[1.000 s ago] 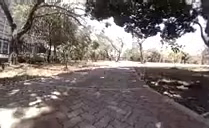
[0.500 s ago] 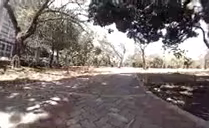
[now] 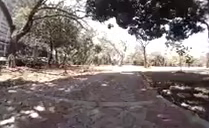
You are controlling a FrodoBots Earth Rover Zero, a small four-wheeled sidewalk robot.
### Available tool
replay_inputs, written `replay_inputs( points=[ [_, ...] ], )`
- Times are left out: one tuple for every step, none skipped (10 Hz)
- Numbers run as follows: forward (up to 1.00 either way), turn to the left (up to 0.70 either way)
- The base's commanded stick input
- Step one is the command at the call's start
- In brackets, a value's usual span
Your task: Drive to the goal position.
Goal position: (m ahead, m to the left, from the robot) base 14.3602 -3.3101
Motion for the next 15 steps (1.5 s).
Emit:
replay_inputs(
  points=[
    [1.00, 0.00],
    [1.00, 0.00],
    [1.00, 0.00],
    [1.00, 0.00],
    [1.00, 0.00],
    [1.00, 0.00],
    [1.00, 0.00],
    [1.00, 0.00],
    [1.00, -0.01],
    [1.00, -0.03],
    [1.00, -0.05],
    [1.00, -0.06],
    [1.00, -0.10],
    [1.00, -0.22],
    [1.00, -0.35]
  ],
)
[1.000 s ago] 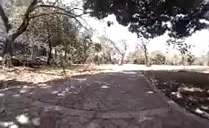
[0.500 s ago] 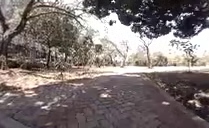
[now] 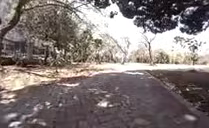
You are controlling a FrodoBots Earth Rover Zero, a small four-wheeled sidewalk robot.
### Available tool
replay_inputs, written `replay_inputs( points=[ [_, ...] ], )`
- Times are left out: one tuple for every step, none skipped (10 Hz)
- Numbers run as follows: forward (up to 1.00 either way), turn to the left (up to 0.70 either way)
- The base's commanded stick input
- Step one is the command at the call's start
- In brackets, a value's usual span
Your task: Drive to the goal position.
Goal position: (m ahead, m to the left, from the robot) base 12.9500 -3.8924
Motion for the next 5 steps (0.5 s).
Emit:
replay_inputs(
  points=[
    [1.00, -0.36],
    [1.00, -0.36],
    [1.00, -0.33],
    [1.00, -0.29],
    [1.00, -0.24]
  ],
)
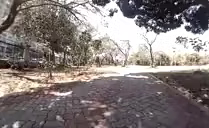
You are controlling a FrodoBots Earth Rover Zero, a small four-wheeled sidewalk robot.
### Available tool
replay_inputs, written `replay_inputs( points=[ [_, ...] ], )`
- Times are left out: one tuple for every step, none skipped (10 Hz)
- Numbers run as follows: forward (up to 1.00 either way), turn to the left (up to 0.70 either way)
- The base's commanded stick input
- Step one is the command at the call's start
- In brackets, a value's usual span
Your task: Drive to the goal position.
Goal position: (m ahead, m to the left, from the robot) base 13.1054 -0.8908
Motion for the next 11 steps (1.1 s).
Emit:
replay_inputs(
  points=[
    [1.00, -0.20],
    [1.00, -0.16],
    [1.00, -0.12],
    [1.00, -0.08],
    [1.00, -0.03],
    [1.00, 0.00],
    [1.00, 0.00],
    [1.00, 0.00],
    [1.00, 0.00],
    [1.00, 0.00],
    [1.00, 0.00]
  ],
)
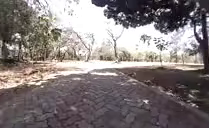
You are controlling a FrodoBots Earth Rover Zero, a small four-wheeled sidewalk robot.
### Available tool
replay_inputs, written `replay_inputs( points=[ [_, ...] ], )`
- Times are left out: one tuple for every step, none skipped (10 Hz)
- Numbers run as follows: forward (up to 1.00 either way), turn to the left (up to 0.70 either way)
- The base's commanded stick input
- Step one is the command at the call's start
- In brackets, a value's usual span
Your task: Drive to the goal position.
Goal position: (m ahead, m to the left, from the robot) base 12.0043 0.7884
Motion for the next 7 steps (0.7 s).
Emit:
replay_inputs(
  points=[
    [1.00, 0.00],
    [1.00, 0.00],
    [1.00, 0.00],
    [1.00, 0.00],
    [1.00, 0.00],
    [1.00, 0.00],
    [1.00, 0.00]
  ],
)
